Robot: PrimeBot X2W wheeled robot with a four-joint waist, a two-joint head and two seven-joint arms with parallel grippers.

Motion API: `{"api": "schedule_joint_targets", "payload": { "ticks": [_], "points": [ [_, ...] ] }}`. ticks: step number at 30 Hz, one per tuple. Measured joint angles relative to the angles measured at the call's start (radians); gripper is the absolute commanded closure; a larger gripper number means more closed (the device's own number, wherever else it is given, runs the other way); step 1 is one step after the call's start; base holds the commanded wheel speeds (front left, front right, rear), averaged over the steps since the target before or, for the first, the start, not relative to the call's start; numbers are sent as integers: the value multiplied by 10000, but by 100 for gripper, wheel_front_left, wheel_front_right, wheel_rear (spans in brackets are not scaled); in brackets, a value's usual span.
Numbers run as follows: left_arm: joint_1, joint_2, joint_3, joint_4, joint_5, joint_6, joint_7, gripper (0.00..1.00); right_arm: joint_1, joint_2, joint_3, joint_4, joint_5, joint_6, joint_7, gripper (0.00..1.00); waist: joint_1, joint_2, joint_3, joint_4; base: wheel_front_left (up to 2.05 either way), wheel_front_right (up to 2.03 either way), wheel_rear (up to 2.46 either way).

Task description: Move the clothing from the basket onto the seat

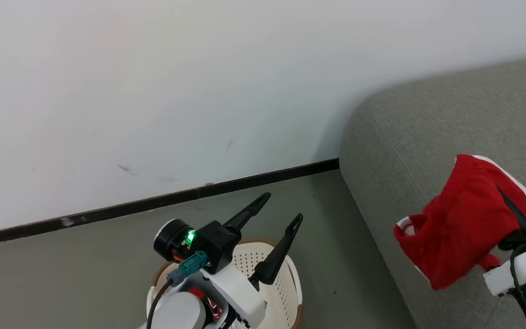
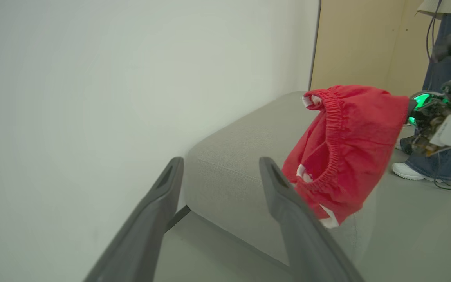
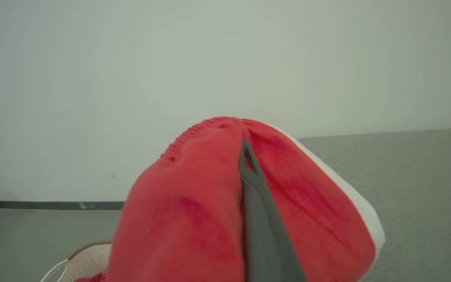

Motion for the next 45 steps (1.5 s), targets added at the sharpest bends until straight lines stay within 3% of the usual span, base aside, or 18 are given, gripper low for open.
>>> {"api": "schedule_joint_targets", "payload": {
  "ticks": [9, 14, 28, 45],
  "points": [
    [27, 10, -132, 75, 163, 2, -270, 0, 439, 88, -188, -378, -58, 2, 0, 100, 0, 0, 68, -764, 0, 0, 0],
    [146, 2, -142, -23, 364, 115, -349, 0, 218, -284, 13, -414, 153, 2, 270, 100, 0, 0, 175, -1134, 0, 0, 0],
    [175, 314, 15, -729, 951, 709, -245, 0, -2563, -926, -792, 203, 1047, 2, 1175, 100, -1, 0, 1004, -1625, 0, 0, 0],
    [117, 428, -675, -1607, 1588, 802, 504, 0, -5584, -1870, -2107, 2025, 1267, 0, 1469, 100, 0, 0, 2634, -1559, 0, 0, 0]
  ]
}}
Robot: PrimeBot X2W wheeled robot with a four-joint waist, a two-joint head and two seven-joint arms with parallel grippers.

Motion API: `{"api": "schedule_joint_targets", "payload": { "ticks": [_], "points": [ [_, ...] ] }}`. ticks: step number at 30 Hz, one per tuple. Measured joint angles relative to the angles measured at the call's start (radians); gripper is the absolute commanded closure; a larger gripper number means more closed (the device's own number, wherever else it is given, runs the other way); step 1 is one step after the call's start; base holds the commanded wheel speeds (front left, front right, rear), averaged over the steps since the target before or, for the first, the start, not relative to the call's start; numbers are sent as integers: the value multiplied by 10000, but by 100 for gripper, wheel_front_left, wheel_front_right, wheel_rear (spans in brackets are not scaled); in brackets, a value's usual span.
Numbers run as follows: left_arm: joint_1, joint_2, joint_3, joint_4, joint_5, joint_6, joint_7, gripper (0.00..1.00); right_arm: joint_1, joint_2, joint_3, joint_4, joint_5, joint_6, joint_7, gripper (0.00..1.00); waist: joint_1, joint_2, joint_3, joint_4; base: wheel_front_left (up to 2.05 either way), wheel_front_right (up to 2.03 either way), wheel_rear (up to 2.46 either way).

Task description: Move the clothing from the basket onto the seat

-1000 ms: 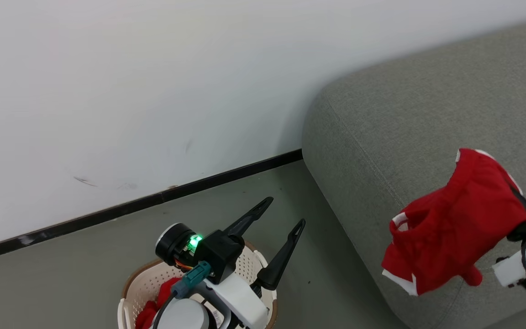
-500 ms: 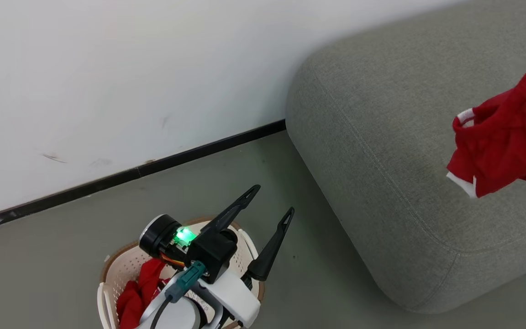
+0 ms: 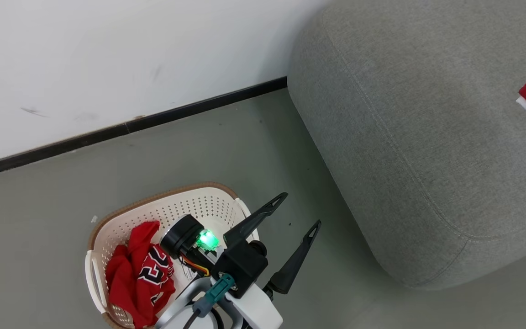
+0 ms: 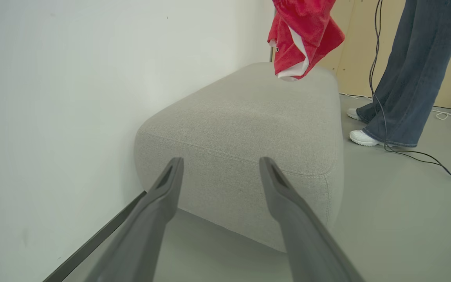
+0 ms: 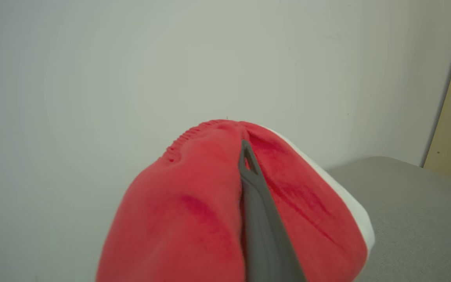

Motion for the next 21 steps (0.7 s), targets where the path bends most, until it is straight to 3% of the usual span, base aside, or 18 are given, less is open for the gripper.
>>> {"api": "schedule_joint_targets", "payload": {
  "ticks": [14, 21],
  "points": [
    [-715, 196, -336, -642, 740, -88, 500, 0, -1097, -654, -1020, 1701, 0, 0, -466, 100, 0, 0, 1362, 319, 0, 0, 0],
    [-1203, 221, -493, -943, 989, -188, 660, 0, -1221, -468, -869, 2608, -148, 0, -890, 100, 0, 0, 1979, 507, 0, 0, 0]
  ]
}}
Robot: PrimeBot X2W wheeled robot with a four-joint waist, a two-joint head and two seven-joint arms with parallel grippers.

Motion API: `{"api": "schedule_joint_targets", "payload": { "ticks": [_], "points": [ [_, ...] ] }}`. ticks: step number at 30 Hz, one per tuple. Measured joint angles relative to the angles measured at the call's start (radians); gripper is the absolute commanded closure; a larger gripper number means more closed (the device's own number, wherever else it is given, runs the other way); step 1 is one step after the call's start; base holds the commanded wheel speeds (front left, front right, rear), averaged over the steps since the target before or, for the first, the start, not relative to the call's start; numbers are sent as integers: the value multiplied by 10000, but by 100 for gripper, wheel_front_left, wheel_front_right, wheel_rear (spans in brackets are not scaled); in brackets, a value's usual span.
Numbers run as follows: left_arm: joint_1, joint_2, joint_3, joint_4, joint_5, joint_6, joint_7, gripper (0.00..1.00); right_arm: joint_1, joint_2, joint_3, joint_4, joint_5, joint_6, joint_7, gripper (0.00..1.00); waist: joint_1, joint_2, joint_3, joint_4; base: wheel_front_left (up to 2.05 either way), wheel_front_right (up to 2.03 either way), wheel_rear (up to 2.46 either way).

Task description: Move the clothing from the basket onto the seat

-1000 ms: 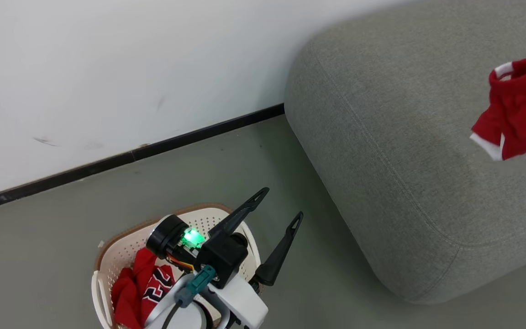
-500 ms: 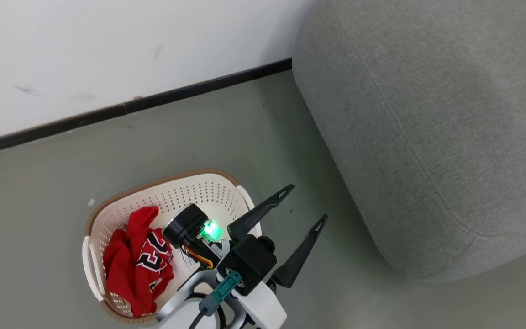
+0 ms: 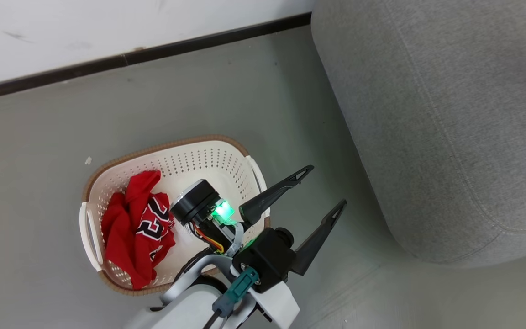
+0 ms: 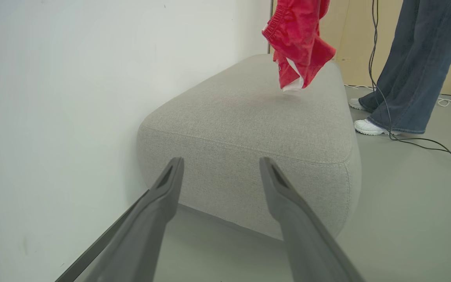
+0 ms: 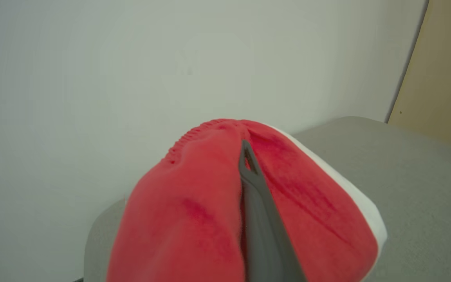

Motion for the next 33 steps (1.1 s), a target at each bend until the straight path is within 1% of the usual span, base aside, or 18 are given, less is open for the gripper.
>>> {"api": "schedule_joint_targets", "payload": {
  "ticks": [4, 6, 8, 14, 24, 25, 26, 27, 28, 29, 30, 31, 33],
  "points": [
    [-225, -21, -125, -134, 107, -82, 13, 0, 12, 267, 46, 823, -374, 4, -102, 100, 0, 0, 336, 118, 0, 0, 0],
    [-415, -38, -209, -217, 307, -117, 59, 0, 37, 249, -437, 1710, -867, 2, -222, 100, 0, 0, 574, 205, 0, 0, 0],
    [-504, -67, -288, -249, 359, -174, 86, 0, 35, 303, -616, 2052, -884, 2, -245, 100, 0, 0, 726, 267, 0, 0, 0],
    [-686, -98, -387, -249, 384, -267, 86, 0, -280, 940, -522, 2470, -1028, 2, -401, 100, 0, 0, 1126, 464, 0, 0, 0],
    [-1048, -159, -378, -232, 458, -341, 81, 0, -672, 1394, -209, 3229, -1664, 2, -451, 100, 0, 0, 1652, 767, 0, 0, 0],
    [-1072, -169, -370, -226, 458, -341, 75, 0, -687, 1427, -205, 3258, -1714, 2, -491, 85, 0, 0, 1696, 790, 0, 0, 0],
    [-1085, -176, -366, -215, 458, -341, 73, 0, -715, 1444, -215, 3296, -1737, 2, -495, 85, 0, 0, 1739, 809, 0, 0, 0],
    [-1096, -186, -364, -203, 458, -343, 65, 0, -723, 1438, -217, 3323, -1753, 2, -495, 67, 0, 0, 1779, 826, 0, 0, 0],
    [-1120, -192, -364, -188, 458, -345, -4, 0, -723, 1427, -219, 3344, -1753, 2, -495, 54, 0, 0, 1818, 840, 0, 0, 0],
    [-1171, -196, -364, -178, 458, -360, -48, 0, -723, 1413, -222, 3377, -1755, 2, -495, 33, 0, 0, 1854, 851, 0, 0, 0],
    [-1235, -199, -353, -151, 458, -382, -96, 0, -724, 1411, -222, 3394, -1760, 2, -497, 6, 0, 0, 1883, 855, 0, 0, 0],
    [-1271, -199, -320, -111, 458, -382, -146, 0, -726, 1425, -221, 3423, -1766, 2, -497, 0, 0, 0, 1894, 845, 0, 0, 0],
    [-1285, -192, -274, -6, 458, -382, -209, 0, -727, 1446, -207, 3488, -1820, 2, -497, 0, 0, 0, 1885, 805, 0, 0, 0]
  ]
}}
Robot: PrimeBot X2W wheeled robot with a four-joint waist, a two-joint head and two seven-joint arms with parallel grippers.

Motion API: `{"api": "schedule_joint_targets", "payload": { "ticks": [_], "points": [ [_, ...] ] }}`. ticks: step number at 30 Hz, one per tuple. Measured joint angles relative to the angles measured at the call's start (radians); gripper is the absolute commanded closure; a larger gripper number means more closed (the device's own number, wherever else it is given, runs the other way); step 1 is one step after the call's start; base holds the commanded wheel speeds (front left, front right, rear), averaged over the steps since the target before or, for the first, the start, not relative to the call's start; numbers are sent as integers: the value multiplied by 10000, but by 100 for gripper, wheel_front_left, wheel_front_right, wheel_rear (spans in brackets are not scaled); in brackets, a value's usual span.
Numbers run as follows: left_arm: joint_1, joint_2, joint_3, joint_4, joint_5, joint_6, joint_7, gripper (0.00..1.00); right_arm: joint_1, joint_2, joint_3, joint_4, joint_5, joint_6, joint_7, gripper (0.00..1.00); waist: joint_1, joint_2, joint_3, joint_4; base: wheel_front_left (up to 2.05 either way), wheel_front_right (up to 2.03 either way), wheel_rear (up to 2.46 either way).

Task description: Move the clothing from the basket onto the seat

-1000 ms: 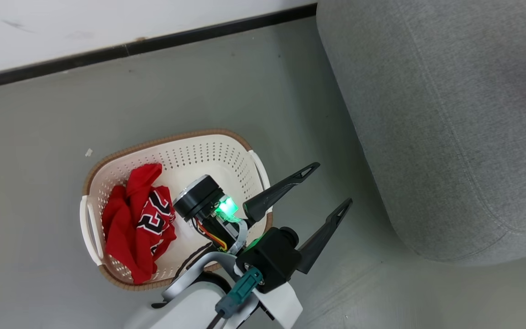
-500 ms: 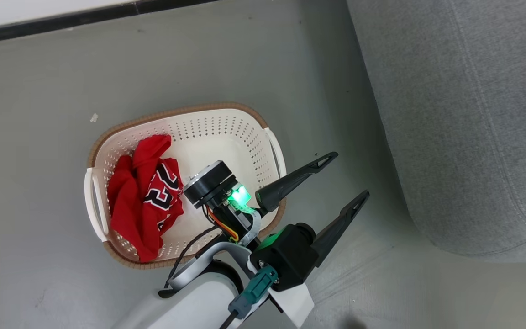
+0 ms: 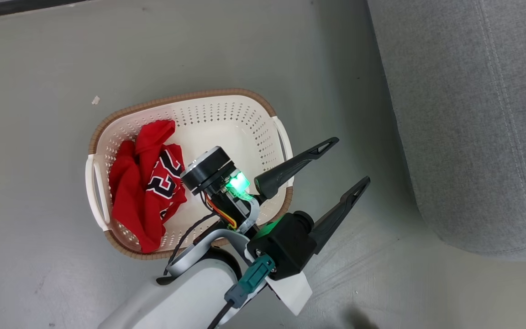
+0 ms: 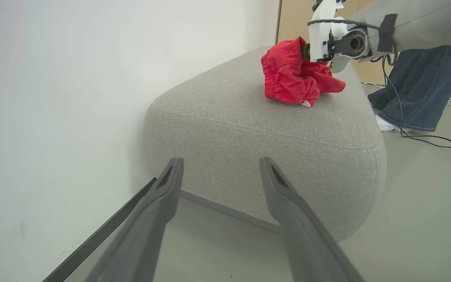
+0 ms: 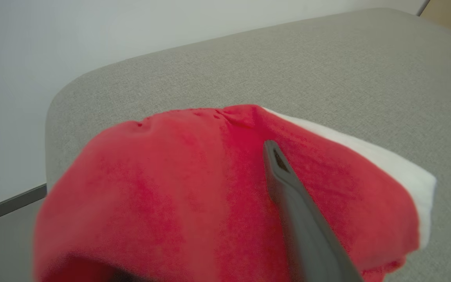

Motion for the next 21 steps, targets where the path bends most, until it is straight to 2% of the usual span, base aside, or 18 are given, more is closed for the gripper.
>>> {"api": "schedule_joint_targets", "payload": {
  "ticks": [10, 15, 21],
  "points": [
    [-1, -2, 100, 389, -23, -2, -313, 0, 26, 31, 374, -121, -190, 0, -8, 0, 0, 0, -198, -231, 0, 0, 0],
    [1, 13, 219, 617, -86, -2, -449, 0, 241, 196, 614, -1139, -192, 0, -12, 0, 0, 0, -385, -409, 0, 0, 0],
    [14, 102, 462, 836, -209, 38, -690, 0, 1218, 560, 961, -2084, -190, 0, -12, 0, 0, 0, -699, -635, 0, 0, 0]
  ]
}}
